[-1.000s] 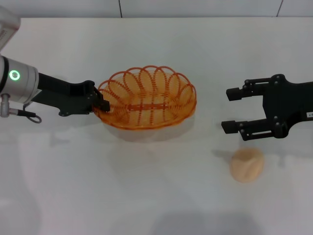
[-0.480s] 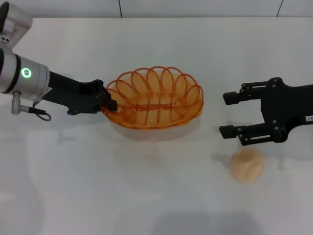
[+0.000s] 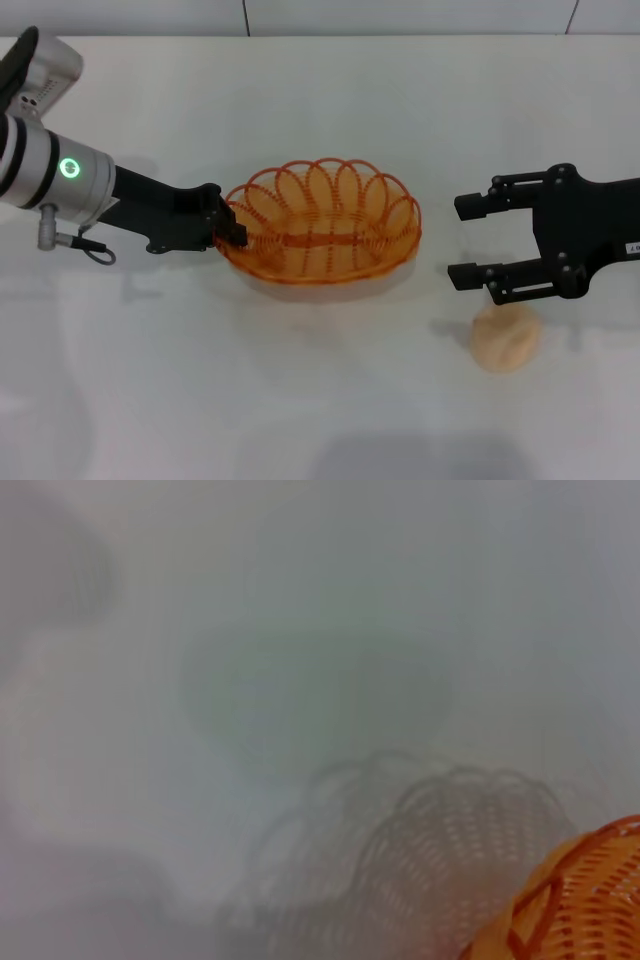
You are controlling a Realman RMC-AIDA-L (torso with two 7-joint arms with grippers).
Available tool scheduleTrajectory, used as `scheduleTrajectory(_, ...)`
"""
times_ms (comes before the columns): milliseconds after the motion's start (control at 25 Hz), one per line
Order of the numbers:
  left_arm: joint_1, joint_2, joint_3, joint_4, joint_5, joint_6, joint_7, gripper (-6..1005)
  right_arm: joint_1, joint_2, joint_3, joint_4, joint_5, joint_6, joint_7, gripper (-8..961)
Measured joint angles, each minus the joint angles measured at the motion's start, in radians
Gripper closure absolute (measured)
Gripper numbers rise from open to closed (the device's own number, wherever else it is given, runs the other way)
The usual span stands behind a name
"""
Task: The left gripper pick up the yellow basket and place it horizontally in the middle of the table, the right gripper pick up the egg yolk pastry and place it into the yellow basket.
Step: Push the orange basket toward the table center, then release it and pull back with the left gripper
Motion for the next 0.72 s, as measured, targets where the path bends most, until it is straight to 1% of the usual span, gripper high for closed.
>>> scheduleTrajectory(320, -0.018, 0.0, 0.012, 0.0, 0.047, -0.004, -0.007, 902, -0.001, 0.0, 0.0, 0.0, 0.0, -0.007, -0.001, 230)
scheduleTrajectory(720, -0.024, 0.0, 0.011, 0.0, 0.059, -0.017, -0.008, 900, -0.003, 0.0, -0.002, 0.001, -0.001, -0.007, -0.001, 229)
